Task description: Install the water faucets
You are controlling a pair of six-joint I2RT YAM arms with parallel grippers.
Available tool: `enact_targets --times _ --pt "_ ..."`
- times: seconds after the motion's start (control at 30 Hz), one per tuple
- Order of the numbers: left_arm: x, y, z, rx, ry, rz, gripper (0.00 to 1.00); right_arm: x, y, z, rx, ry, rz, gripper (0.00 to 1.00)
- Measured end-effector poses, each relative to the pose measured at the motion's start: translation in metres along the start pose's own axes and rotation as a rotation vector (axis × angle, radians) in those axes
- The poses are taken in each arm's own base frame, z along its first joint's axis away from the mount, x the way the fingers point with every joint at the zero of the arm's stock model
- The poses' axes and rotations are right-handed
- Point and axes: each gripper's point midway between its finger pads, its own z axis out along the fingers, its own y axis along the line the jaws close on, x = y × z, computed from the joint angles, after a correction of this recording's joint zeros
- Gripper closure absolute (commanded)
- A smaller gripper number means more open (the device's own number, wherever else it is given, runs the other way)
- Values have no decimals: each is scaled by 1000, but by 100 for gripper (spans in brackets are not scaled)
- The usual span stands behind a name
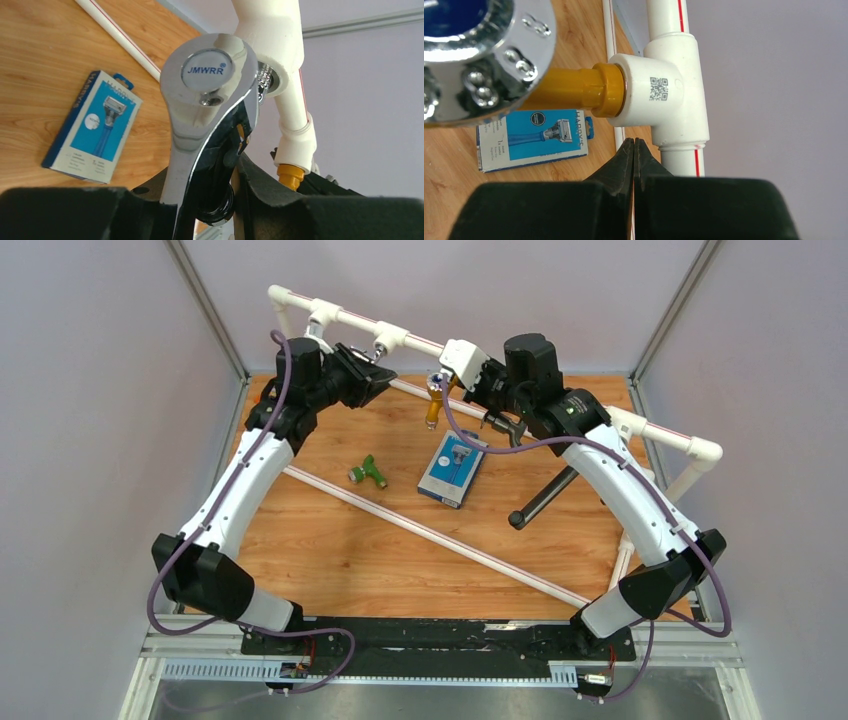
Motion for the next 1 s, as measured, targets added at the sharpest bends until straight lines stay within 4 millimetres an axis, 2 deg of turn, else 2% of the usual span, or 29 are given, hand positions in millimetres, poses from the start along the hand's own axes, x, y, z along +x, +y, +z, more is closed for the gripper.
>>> enact_targets --times 0.6,1.0 --pt "-7 19 4 -237 -186 473 100 -2 2 0 -8 -7 -2 100" --pt "-20 26 -2 -467 -285 811 100 -2 3 0 -9 -8 -3 100"
